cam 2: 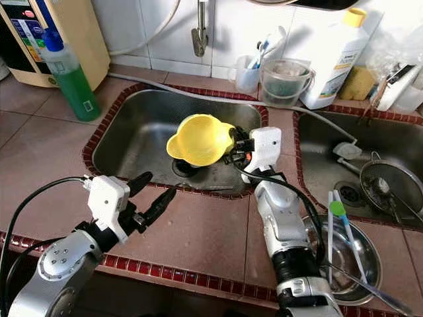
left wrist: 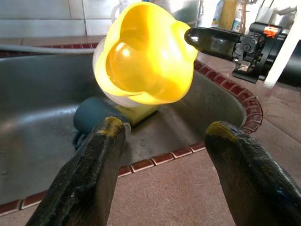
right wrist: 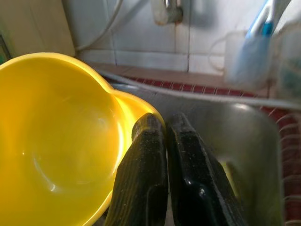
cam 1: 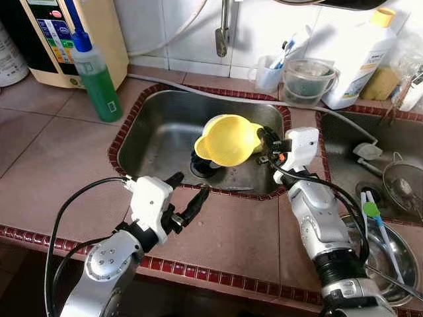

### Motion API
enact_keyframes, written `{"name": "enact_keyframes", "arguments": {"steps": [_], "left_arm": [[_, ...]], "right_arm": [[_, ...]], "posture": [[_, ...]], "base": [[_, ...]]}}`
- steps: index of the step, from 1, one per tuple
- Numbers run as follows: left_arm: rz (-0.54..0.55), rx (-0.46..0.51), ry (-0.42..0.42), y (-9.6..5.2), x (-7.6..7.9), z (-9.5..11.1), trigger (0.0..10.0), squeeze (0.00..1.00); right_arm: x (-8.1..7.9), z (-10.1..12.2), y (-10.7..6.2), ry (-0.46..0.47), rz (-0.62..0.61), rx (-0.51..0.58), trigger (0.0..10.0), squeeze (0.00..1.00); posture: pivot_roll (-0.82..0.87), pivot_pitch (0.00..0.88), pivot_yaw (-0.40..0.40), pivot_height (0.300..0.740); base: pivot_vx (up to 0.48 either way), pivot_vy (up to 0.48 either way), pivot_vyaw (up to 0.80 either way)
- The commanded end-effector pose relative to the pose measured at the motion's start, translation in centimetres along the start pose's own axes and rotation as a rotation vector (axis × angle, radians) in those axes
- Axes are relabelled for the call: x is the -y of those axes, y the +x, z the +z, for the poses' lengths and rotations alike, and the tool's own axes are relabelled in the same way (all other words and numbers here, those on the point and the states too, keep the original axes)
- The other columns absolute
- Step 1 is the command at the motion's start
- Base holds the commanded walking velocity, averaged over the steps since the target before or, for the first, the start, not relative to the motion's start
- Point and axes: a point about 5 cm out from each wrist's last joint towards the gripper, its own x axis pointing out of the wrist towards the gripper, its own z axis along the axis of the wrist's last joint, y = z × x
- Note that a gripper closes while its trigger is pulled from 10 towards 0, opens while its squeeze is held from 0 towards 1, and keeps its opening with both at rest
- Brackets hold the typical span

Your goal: Kitchen organization

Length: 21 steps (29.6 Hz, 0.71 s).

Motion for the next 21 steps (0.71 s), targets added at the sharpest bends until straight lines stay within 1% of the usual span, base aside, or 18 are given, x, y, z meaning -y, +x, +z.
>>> {"name": "enact_keyframes", "arguments": {"steps": [1,4,6,8,10,11,21], "left_arm": [[-0.01,-0.002,0.0,-0.2,0.4,0.2,10.0,0.0],[-0.007,-0.006,-0.005,-0.3,0.4,0.3,10.0,0.0],[-0.007,-0.007,-0.006,-0.4,0.5,0.3,10.0,0.0],[-0.007,-0.009,-0.008,-0.4,0.6,0.3,10.0,0.0],[-0.006,-0.01,-0.009,-0.4,0.5,0.3,10.0,0.0],[-0.004,-0.01,-0.011,-0.4,0.5,0.3,10.0,0.0],[0.002,-0.011,-0.017,-0.5,0.6,0.4,10.0,0.0]], "right_arm": [[-0.1,0.3,0.4,0.046,0.013,0.001,10.0,0.0],[-0.6,-0.3,0.6,0.101,0.03,-0.029,10.0,0.0],[-0.8,-0.5,0.6,0.112,0.037,-0.04,10.0,0.0],[-1.0,-0.7,0.6,0.147,0.047,-0.047,10.0,0.0],[-1.4,-0.8,0.6,0.17,0.062,-0.055,10.0,0.34],[-1.6,-1.0,0.6,0.19,0.06,-0.061,10.0,1.0],[-1.8,-1.1,0.7,0.219,0.074,-0.069,10.0,1.0]], "posture": [[-0.03,0.198,-0.008,0.74],[-0.02,0.202,-0.008,0.74],[-0.02,0.206,-0.008,0.74],[-0.02,0.208,-0.009,0.74],[-0.02,0.208,-0.009,0.74],[-0.02,0.213,-0.01,0.74],[-0.02,0.211,-0.012,0.74]], "base": [[0.0,0.0,0.0],[0.0,0.0,0.0],[0.0,0.0,0.0],[0.0,0.0,0.0],[0.0,0.0,0.0],[0.0,0.0,0.0],[0.0,0.0,0.0]]}}
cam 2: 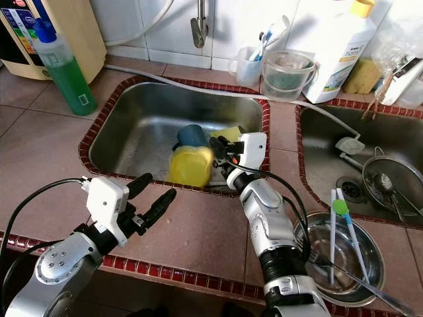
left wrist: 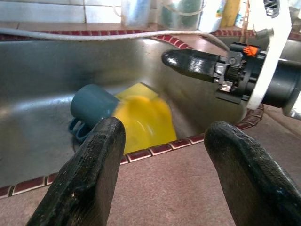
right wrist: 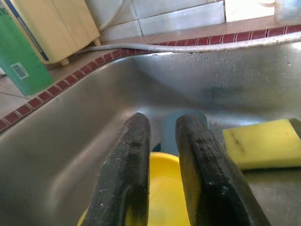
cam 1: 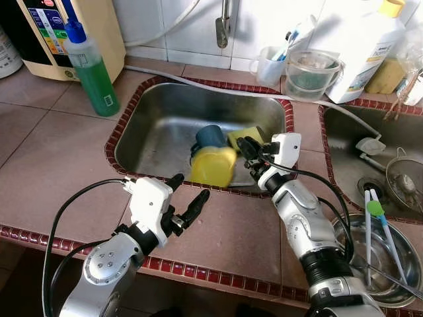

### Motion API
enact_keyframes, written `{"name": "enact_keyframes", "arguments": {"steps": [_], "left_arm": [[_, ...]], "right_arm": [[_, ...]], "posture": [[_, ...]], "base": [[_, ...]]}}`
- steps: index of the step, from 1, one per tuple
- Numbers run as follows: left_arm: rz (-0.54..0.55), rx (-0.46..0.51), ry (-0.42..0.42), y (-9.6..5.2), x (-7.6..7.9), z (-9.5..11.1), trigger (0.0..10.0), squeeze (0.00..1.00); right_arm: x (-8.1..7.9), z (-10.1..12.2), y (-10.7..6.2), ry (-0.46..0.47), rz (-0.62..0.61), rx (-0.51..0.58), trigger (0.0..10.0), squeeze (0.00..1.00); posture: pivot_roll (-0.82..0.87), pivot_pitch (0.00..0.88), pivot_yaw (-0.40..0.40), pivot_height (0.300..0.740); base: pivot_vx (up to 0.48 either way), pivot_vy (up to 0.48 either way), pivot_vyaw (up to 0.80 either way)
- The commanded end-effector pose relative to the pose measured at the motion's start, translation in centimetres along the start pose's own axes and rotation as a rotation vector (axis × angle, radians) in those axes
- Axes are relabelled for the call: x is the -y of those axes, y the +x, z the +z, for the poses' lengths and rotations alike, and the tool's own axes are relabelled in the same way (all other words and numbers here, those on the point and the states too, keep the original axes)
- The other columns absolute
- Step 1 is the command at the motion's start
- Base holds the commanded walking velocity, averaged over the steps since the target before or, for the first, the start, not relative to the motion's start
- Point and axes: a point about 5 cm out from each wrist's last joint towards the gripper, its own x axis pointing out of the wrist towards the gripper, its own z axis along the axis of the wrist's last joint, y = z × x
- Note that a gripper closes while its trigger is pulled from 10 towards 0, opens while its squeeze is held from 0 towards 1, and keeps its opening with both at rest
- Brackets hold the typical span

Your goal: Kitchen organization

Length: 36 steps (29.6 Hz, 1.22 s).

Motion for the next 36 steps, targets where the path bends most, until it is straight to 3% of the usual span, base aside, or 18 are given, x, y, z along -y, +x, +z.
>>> {"name": "enact_keyframes", "arguments": {"steps": [1,14,21,22,23,36], "left_arm": [[-0.009,-0.006,-0.001,-0.2,0.3,0.1,10.0,0.0],[-0.005,-0.011,-0.005,-0.2,0.2,0.0,10.0,0.0],[0.004,0.001,-0.009,0.4,-0.2,0.1,10.0,0.0],[0.005,0.002,-0.009,0.4,-0.2,0.1,10.0,0.0],[0.007,0.004,-0.009,0.5,-0.2,0.1,10.0,0.0],[0.078,0.063,-0.024,2.1,-2.2,1.0,10.0,0.0]], "right_arm": [[0.2,0.4,0.0,0.014,0.0,0.01,10.0,1.0],[0.6,1.2,0.2,-0.026,-0.019,0.037,10.0,1.0],[1.0,3.6,0.7,-0.061,-0.029,0.121,10.0,1.0],[1.0,3.8,0.8,-0.062,-0.028,0.128,10.0,0.17],[1.0,4.3,0.8,-0.071,-0.027,0.143,10.0,0.0],[0.0,8.2,0.8,-0.146,-0.03,0.297,10.0,0.0]], "posture": [[-0.02,0.211,-0.011,0.74],[-0.02,0.214,-0.01,0.74],[-0.03,0.196,-0.009,0.74],[-0.03,0.195,-0.009,0.74],[-0.03,0.189,-0.01,0.74],[-0.04,0.128,-0.02,0.74]], "base": [[0.0,0.0,0.0],[0.0,0.0,0.0],[0.0,0.0,0.0],[0.0,0.0,0.0],[0.0,0.0,0.0],[0.0,0.0,0.0]]}}
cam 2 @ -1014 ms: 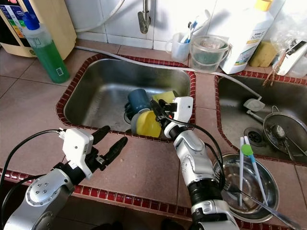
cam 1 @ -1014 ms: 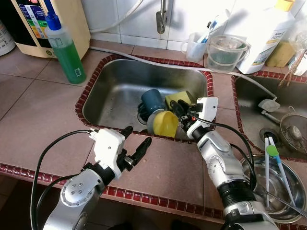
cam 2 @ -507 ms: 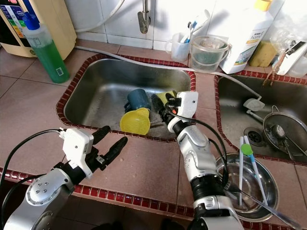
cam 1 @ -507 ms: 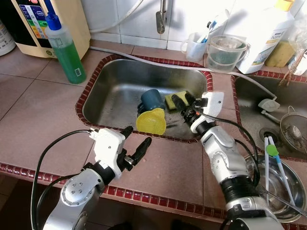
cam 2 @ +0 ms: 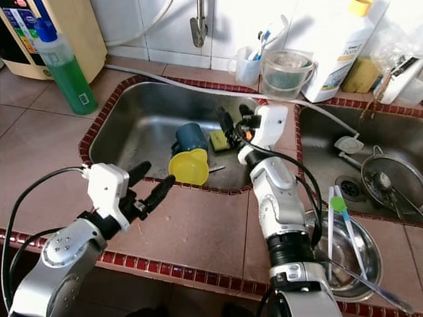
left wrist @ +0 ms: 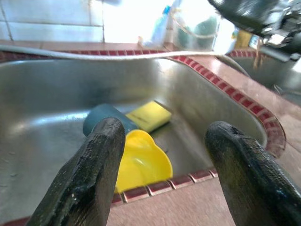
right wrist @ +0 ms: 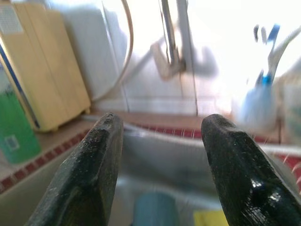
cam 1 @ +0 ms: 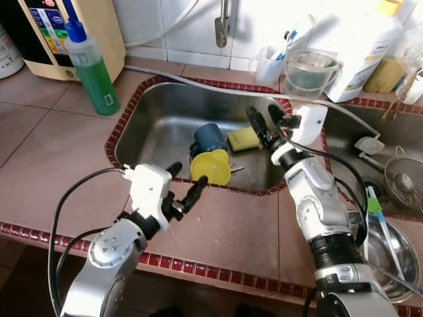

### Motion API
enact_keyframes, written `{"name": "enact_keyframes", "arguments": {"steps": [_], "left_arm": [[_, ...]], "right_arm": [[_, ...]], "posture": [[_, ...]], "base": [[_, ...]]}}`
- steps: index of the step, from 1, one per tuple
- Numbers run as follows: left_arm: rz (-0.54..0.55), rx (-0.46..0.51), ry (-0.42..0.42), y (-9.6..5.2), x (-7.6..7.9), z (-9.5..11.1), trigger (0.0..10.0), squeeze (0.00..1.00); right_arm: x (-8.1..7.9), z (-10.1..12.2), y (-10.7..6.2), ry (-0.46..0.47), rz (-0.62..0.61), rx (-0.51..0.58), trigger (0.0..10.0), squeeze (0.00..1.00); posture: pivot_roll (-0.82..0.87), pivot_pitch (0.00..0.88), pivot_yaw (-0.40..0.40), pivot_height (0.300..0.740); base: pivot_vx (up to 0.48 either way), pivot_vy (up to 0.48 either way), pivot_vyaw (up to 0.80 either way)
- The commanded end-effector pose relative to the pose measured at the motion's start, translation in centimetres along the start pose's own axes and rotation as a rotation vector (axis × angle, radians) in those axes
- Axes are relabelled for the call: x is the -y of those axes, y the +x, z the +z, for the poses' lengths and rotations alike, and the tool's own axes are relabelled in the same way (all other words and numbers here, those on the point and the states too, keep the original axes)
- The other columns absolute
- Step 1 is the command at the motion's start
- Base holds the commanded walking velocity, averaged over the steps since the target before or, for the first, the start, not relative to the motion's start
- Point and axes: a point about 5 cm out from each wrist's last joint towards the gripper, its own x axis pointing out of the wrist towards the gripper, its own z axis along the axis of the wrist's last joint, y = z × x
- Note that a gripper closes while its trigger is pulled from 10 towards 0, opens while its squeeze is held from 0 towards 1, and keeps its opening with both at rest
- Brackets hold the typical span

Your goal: Kitchen organization

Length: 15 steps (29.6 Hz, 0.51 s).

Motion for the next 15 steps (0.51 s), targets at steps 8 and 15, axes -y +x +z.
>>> {"name": "enact_keyframes", "arguments": {"steps": [8,15], "left_arm": [[0.085,0.045,-0.029,1.1,-1.3,0.3,10.0,0.0],[0.104,0.072,-0.027,2.5,-1.9,0.7,10.0,0.0]], "right_arm": [[-0.4,1.9,0.0,-0.093,0.002,0.071,10.0,0.0],[0.3,1.8,-0.5,-0.097,-0.048,0.063,10.0,0.0]], "posture": [[-0.05,0.096,-0.023,0.74],[-0.05,0.099,-0.017,0.74]], "base": [[0.0,0.0,0.0],[0.0,0.0,0.0]]}}
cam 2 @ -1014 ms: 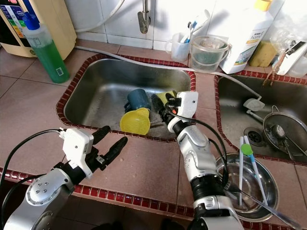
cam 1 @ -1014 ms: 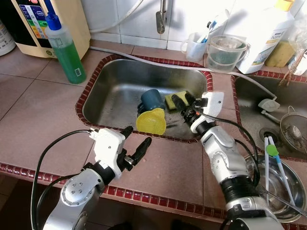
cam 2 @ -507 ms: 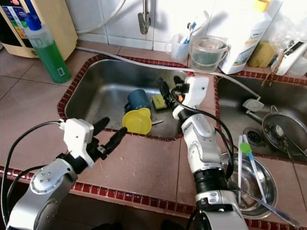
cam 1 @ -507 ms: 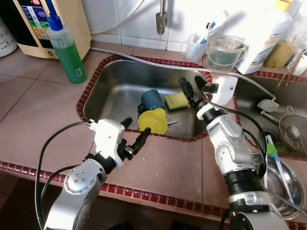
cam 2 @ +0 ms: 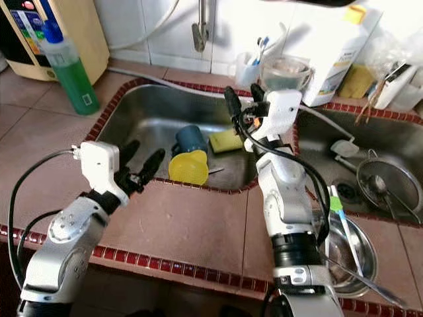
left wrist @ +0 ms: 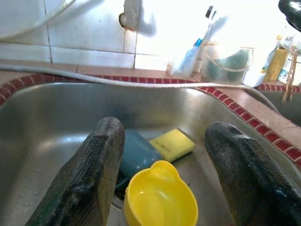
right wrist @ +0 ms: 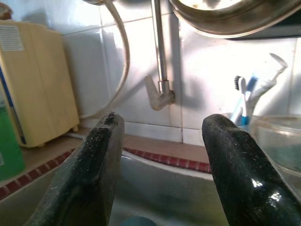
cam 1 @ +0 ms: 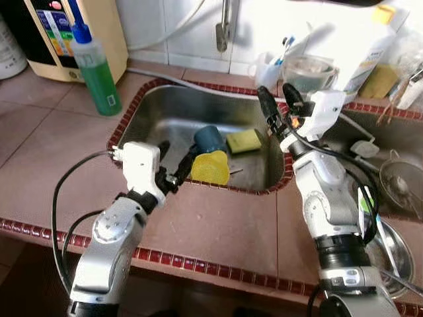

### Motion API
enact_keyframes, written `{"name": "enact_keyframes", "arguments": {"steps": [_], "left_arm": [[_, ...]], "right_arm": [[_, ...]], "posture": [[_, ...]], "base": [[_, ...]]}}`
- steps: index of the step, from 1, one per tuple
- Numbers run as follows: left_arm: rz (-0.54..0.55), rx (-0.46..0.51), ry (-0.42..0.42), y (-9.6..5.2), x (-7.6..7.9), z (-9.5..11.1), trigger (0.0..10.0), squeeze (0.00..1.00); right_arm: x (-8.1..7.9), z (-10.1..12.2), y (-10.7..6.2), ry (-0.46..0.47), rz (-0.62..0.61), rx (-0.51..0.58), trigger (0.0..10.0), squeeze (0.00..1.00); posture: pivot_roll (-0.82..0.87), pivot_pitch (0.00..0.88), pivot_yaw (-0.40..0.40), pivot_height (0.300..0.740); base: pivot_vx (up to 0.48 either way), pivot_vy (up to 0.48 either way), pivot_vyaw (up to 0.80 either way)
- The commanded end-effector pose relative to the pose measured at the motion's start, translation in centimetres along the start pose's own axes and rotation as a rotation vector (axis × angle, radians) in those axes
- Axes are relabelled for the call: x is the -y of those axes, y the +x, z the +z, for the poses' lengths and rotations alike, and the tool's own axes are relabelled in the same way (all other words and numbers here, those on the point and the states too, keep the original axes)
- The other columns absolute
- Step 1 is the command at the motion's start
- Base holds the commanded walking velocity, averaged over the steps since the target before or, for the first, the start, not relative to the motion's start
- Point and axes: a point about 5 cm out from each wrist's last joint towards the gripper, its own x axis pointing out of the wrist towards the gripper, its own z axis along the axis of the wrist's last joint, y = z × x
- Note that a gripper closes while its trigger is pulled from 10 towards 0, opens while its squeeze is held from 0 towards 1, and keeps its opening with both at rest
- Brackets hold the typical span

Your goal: Kitchen organization

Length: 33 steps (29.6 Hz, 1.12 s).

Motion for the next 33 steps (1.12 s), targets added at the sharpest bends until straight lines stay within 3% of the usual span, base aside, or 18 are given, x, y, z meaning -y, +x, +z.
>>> {"name": "enact_keyframes", "arguments": {"steps": [1,15,33], "left_arm": [[0.0,0.003,0.0,0.3,-0.1,0.0,10.0,0.0],[-0.035,0.003,0.031,1.0,-0.9,0.2,10.0,0.0],[0.022,0.01,0.018,1.3,-1.9,0.3,10.0,0.0]], "right_arm": [[0.3,0.2,-0.3,-0.014,-0.01,0.0,10.0,0.0],[0.7,0.3,-0.2,-0.043,-0.024,-0.009,10.0,0.0],[1.3,0.1,-0.8,-0.045,-0.072,-0.019,10.0,0.0]], "posture": [[-0.05,0.099,-0.017,0.74],[-0.06,0.14,0.003,0.74],[-0.07,0.14,0.017,0.74]], "base": [[0.0,0.0,0.0],[0.0,0.0,0.0],[0.0,0.0,0.0]]}}
